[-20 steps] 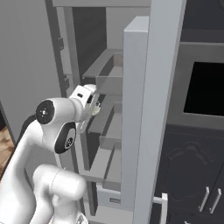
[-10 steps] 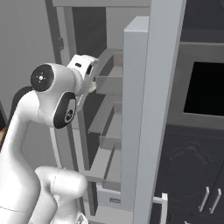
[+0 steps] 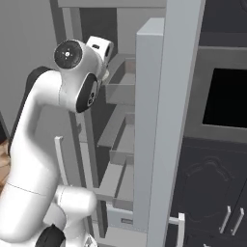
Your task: Take the garlic and mushroom from the second highest rack and move them to the highest rack where the kiwi and peach are located, to maximize freezer space. Close the freezer door after rearranging.
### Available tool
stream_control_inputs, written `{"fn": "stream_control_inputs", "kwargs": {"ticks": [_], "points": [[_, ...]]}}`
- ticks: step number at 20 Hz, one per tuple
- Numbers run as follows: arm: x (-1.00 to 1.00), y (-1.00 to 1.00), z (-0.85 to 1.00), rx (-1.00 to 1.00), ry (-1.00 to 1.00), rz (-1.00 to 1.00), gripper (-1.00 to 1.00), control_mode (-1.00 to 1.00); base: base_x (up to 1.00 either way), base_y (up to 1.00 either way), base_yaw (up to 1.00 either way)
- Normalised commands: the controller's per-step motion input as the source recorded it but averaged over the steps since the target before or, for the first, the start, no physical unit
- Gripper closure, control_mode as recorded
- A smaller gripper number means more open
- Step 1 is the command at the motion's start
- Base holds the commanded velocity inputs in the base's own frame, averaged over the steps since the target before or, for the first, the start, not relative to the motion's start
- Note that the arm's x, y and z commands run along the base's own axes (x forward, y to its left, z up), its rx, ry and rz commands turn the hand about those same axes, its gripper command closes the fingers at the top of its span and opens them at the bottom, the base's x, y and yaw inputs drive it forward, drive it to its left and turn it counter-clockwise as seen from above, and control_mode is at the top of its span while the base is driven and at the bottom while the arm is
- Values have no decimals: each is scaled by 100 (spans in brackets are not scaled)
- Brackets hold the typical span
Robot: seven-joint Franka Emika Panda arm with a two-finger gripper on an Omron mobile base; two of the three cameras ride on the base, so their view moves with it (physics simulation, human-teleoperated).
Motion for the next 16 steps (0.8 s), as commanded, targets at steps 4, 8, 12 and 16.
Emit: {"fn": "stream_control_inputs", "kwargs": {"ticks": [4,8,12,16], "points": [[68,10,0,0,1,5,100,-100,0,0,0],[80,9,-4,0,2,4,100,-100,0,0,0],[77,0,-18,0,0,4,100,-100,0,0,0],[67,0,-33,0,1,1,100,-100,0,0,0]]}}
